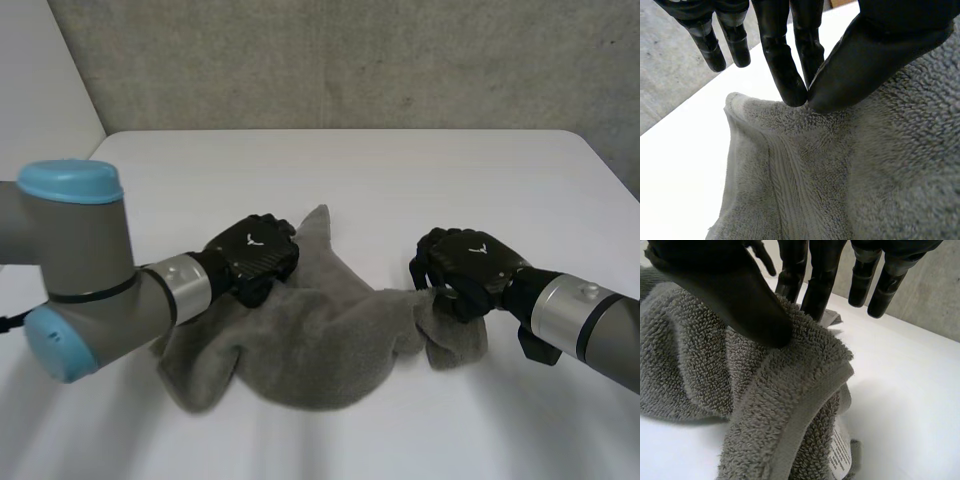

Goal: Fold the towel.

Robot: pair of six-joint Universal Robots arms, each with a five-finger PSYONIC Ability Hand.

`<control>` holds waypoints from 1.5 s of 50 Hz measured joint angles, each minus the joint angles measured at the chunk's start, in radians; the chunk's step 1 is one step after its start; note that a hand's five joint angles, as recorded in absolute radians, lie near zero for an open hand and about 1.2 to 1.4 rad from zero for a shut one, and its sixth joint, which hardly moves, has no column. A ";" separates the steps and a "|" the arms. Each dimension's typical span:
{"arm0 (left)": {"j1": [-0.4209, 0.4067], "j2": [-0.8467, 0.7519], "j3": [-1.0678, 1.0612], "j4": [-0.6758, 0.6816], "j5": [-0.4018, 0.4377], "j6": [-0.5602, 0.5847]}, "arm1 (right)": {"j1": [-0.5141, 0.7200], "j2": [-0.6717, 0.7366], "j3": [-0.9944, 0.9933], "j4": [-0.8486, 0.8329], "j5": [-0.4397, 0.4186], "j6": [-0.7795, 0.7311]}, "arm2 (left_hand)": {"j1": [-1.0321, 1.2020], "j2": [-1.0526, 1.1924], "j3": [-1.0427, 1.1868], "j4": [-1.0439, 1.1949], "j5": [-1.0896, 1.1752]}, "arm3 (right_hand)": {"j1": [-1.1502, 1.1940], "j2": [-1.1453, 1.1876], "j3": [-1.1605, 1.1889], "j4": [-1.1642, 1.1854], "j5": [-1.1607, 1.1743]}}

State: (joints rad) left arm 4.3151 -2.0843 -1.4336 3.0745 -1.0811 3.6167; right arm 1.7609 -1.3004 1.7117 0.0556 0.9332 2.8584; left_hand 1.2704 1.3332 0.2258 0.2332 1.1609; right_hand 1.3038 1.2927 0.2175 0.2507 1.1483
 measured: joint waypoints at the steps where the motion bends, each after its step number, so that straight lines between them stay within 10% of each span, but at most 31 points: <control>1: 0.001 0.012 -0.013 0.001 0.000 -0.007 | 0.001 -0.001 -0.001 0.001 -0.002 -0.001 | 0.000 0.000 0.000 0.000 0.000 | 0.000 0.000 0.000 0.000 0.000; 19: 0.098 0.371 -0.473 0.077 0.008 -0.049 | 0.062 -0.005 0.021 0.478 -0.149 -0.510 | 0.004 0.000 0.000 0.000 0.001 | 0.000 0.000 0.000 0.000 0.000; 24: 0.130 0.396 -0.493 0.074 0.008 -0.046 | 0.038 -0.007 0.015 0.556 -0.152 -0.589 | -0.192 -0.269 0.000 0.000 -0.253 | -0.418 -0.401 0.000 0.000 -0.422; 31: 0.130 0.394 -0.450 0.080 0.007 -0.042 | 0.013 -0.012 0.010 0.544 -0.151 -0.582 | -0.613 -0.674 0.000 0.000 -0.699 | -0.838 -0.765 0.000 0.000 -0.896; 58: -0.093 -0.014 0.114 0.079 0.009 -0.025 | -0.020 -0.053 0.010 0.325 -0.139 -0.305 | -0.742 -0.809 0.000 0.000 -0.847 | -0.839 -0.766 0.000 0.000 -0.900; 75: -0.106 -0.254 0.286 -0.077 0.025 0.258 | -0.020 -0.030 0.014 0.326 -0.120 -0.320 | -0.803 -0.885 0.000 0.000 -0.930 | -0.840 -0.777 0.000 0.000 -0.900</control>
State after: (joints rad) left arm 4.2090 -2.3379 -1.1475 2.9978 -1.0562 3.8743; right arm 1.7404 -1.3304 1.7258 0.3814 0.8134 2.5386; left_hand 0.4671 0.4481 0.2257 0.2331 0.2304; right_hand 0.4634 0.5160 0.2174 0.2507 0.2486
